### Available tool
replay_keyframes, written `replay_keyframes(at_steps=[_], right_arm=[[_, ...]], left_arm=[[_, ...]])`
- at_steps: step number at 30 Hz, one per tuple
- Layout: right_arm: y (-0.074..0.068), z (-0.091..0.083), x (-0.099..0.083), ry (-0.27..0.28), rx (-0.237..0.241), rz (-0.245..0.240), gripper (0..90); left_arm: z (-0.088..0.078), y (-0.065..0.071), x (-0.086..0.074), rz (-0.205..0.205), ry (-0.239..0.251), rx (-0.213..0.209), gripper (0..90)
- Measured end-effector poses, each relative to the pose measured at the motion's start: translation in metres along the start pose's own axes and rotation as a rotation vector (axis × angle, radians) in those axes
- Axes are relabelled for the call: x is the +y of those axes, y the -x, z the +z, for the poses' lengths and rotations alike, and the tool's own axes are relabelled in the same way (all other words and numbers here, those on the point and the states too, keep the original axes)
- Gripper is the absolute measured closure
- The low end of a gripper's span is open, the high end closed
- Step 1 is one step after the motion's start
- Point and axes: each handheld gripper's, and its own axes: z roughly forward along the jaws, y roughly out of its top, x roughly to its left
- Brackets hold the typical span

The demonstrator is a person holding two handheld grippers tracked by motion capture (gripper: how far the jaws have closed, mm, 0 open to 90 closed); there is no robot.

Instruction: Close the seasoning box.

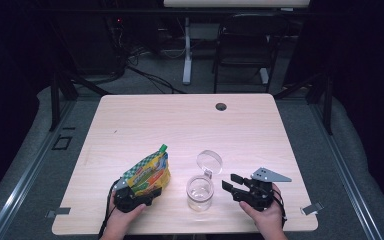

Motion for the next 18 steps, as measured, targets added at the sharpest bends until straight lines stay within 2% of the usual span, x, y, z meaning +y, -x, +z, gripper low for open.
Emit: replay_keyframes(at_steps=[1, 4, 5, 7, 8, 18], right_arm=[[0.0001, 0.0000, 0.0000, 0.000, 0.000, 0.001, 51.2], [-0.0001, 0.0000, -0.0001, -0.001, -0.002, 0.001, 51.2], [-0.0001, 0.0000, -0.0001, -0.003, -0.002, 0.000, 51.2], [-0.0001, 0.0002, -0.0001, -0.004, -0.001, 0.000, 51.1], [-0.0001, 0.0002, -0.0002, -0.003, -0.001, 0.001, 51.1], [-0.0005, 0.0012, -0.0005, -0.002, 0.003, 0.001, 51.1]], left_arm=[[0.0002, 0.0005, 0.0000, 0.001, -0.001, 0.010, 43.4], [0.0012, 0.0002, 0.0006, 0.003, -0.016, -0.003, 42.0], [0.0017, 0.0006, 0.0007, 0.003, -0.019, 0.008, 41.9], [0.0015, -0.0001, 0.0014, -0.004, -0.034, -0.008, 41.7], [0.0022, 0.0006, 0.0011, -0.006, -0.027, 0.004, 41.7], [0.0024, 0.0007, 0.0019, 0.012, -0.029, 0.007, 47.8]])
